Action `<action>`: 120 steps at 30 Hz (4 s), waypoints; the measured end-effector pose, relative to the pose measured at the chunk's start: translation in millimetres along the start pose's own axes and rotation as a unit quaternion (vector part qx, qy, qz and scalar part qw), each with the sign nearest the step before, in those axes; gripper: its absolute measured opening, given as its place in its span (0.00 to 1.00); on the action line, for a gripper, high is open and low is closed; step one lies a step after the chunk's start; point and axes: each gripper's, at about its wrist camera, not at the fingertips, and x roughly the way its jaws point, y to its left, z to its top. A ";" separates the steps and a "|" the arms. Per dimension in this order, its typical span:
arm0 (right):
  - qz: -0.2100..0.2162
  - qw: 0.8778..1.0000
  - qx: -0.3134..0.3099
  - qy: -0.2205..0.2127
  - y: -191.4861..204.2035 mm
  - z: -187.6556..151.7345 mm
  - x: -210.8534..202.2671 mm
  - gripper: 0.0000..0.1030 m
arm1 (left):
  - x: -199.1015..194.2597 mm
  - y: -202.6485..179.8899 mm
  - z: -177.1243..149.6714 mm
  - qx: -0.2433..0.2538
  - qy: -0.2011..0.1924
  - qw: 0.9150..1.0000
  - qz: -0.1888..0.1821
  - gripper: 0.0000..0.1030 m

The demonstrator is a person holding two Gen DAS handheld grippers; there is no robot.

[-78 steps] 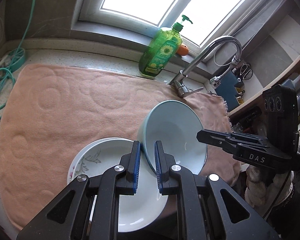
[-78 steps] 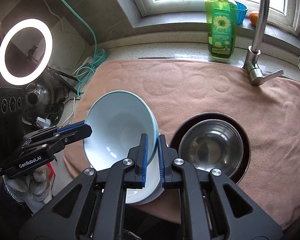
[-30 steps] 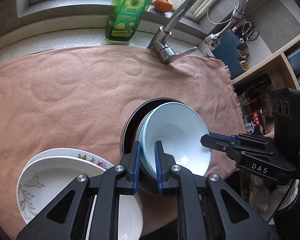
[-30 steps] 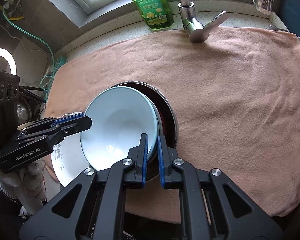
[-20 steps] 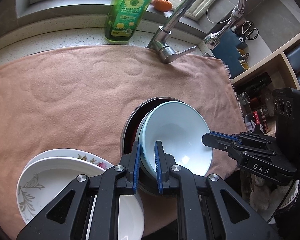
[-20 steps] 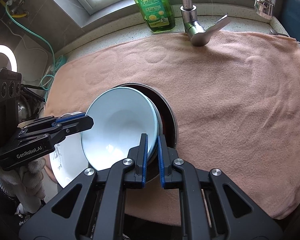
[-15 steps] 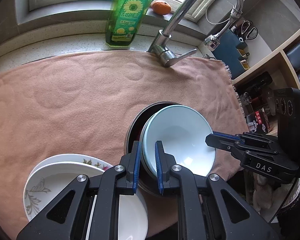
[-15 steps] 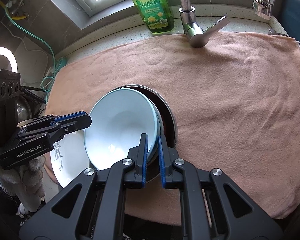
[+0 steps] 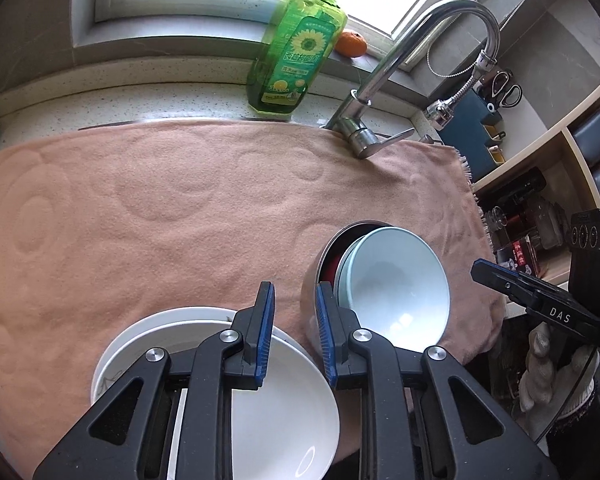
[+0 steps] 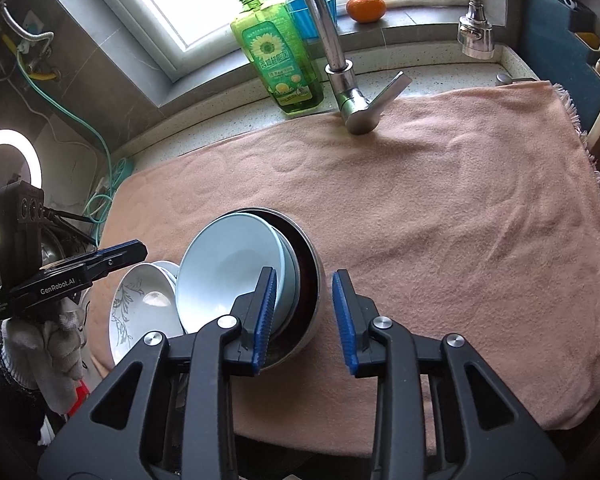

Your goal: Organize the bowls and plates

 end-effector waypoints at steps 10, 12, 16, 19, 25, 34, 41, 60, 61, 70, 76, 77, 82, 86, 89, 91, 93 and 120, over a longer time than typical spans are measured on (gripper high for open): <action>0.000 0.999 0.033 0.011 -12.6 -18.8 11.8 0.29 | 16.9 -7.2 -9.8 0.002 0.019 1.000 -0.013 0.19; 0.008 0.999 0.041 0.019 -14.5 -21.0 16.5 0.29 | 19.9 -8.1 -10.1 0.002 0.022 1.000 -0.013 0.19; 0.022 0.997 0.059 0.033 -18.3 -23.9 24.7 0.29 | 24.1 -10.2 -9.0 0.006 0.024 1.000 -0.008 0.19; 0.035 0.996 0.071 0.040 -20.3 -24.4 29.7 0.29 | 28.5 -8.3 -7.8 0.001 0.030 0.999 -0.013 0.19; 0.043 0.995 0.073 0.048 -18.8 -23.9 35.2 0.28 | 36.1 -5.6 -5.8 -0.012 0.040 0.999 -0.016 0.19; 0.048 0.994 0.080 0.058 -18.6 -25.1 42.5 0.20 | 41.2 -5.0 -5.2 -0.018 0.052 0.998 -0.020 0.18; 0.046 0.994 0.080 0.065 -17.5 -24.0 46.0 0.16 | 47.4 -10.3 -6.1 -0.007 0.060 0.998 -0.018 0.13; 0.032 0.995 0.054 0.075 -13.7 -16.6 47.8 0.13 | 53.3 -20.9 -2.2 0.018 0.059 0.998 -0.006 0.10; 0.033 0.995 0.054 0.075 -13.5 -16.0 47.3 0.13 | 52.7 -20.7 -1.2 0.018 0.057 0.998 -0.006 0.10; 0.022 0.996 0.038 0.073 -9.4 -13.5 46.9 0.12 | 50.3 -24.6 2.5 0.031 0.045 0.998 0.002 0.10; 0.023 0.998 0.023 0.056 -2.0 -7.7 33.9 0.11 | 38.9 -26.2 7.0 0.035 0.032 0.999 -0.001 0.10; 0.023 0.998 0.022 0.054 -0.4 -6.5 31.4 0.11 | 36.3 -26.5 7.6 0.035 0.029 0.999 -0.001 0.10; 0.026 0.999 0.009 0.042 12.2 -1.8 16.3 0.11 | 17.9 -27.8 9.3 0.037 0.011 0.999 -0.005 0.10; 0.029 0.999 -0.009 0.034 27.1 -1.5 5.7 0.11 | 0.2 -25.0 7.9 0.037 -0.004 0.999 -0.004 0.10; 0.034 0.999 -0.018 0.031 39.0 -2.8 0.6 0.11 | -13.3 -19.3 4.4 0.034 -0.014 0.999 -0.002 0.10; 0.037 0.999 -0.026 0.030 47.7 -4.2 -1.7 0.11 | -21.7 -15.3 1.1 0.032 -0.020 0.999 0.002 0.10; 0.040 0.998 -0.032 0.030 57.2 -6.3 -2.7 0.11 | -29.9 -10.5 -2.7 0.030 -0.025 0.999 0.004 0.10; 0.072 0.988 -0.100 0.093 151.7 -57.7 44.6 0.12 | -81.6 72.3 -71.2 -0.040 -0.036 0.997 0.049 0.09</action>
